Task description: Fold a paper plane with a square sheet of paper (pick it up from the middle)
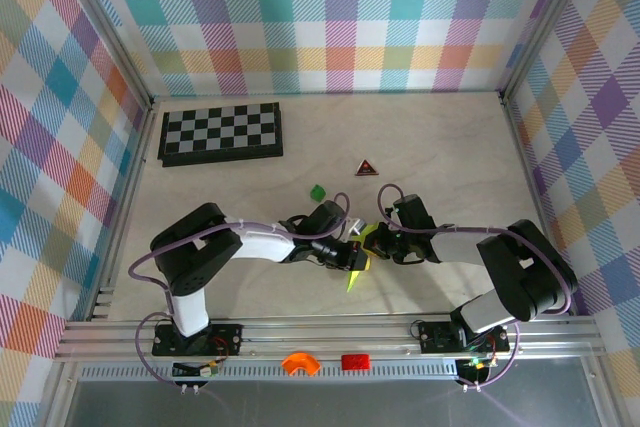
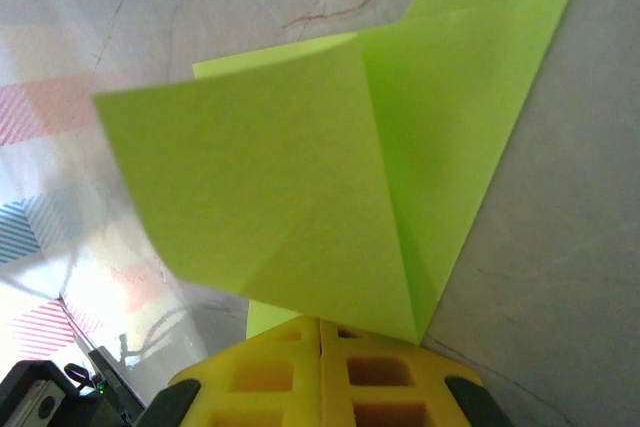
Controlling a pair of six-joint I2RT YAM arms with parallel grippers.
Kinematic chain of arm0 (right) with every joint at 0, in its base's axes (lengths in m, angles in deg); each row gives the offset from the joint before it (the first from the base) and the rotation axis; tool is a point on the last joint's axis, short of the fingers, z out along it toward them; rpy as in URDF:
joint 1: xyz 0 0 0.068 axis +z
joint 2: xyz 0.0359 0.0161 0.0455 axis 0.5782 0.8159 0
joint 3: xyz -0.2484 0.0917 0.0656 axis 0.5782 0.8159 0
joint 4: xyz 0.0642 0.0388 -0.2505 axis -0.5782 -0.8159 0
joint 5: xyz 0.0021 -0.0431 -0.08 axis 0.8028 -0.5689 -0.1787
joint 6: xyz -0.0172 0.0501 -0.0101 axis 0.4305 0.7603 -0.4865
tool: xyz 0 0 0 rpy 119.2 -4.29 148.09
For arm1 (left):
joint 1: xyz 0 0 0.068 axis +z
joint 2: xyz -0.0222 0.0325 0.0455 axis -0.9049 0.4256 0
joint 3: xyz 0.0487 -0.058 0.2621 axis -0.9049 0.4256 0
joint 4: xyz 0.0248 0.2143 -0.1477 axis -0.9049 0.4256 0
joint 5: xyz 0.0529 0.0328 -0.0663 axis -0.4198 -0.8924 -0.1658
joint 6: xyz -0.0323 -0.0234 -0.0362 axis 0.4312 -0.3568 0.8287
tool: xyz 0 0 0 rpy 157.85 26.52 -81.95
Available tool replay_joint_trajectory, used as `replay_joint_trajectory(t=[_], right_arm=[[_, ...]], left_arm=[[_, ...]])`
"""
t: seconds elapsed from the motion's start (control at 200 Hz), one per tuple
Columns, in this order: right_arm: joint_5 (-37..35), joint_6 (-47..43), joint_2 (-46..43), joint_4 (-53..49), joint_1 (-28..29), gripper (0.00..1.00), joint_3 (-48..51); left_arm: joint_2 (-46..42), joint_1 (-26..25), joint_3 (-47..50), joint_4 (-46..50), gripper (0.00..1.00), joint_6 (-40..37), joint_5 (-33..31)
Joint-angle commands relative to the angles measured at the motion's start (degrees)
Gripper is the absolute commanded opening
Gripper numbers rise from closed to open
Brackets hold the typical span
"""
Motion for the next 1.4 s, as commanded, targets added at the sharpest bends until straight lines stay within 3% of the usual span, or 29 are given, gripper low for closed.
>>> replay_joint_trajectory(t=[0.0,0.535,0.74,1.0,1.2,1.395], right_arm=[[-6.3,-0.6,2.9,-8.6,0.0,0.0,1.8],[-6.7,-1.0,3.9,-8.7,0.0,0.0,2.2],[-6.5,-0.8,5.1,-8.0,0.0,0.0,2.2],[-6.3,-0.8,4.8,-8.3,0.0,0.0,2.0],[-6.2,-0.1,3.5,-8.3,0.0,0.0,2.8],[-6.1,0.1,3.2,-8.1,0.0,0.0,3.0]], left_arm=[[0.9,-0.3,0.3,1.6,0.0,-2.1,-0.1],[-6.0,-2.1,12.2,-1.0,0.0,-0.3,-1.3],[-9.9,-4.1,12.3,8.7,0.0,-3.6,-5.5],[-15.5,-5.0,18.6,12.4,0.0,-3.3,-10.1],[-24.2,-5.3,15.1,14.1,0.0,-2.7,-12.2],[-15.9,-5.1,5.7,9.8,0.0,-3.3,-9.8]])
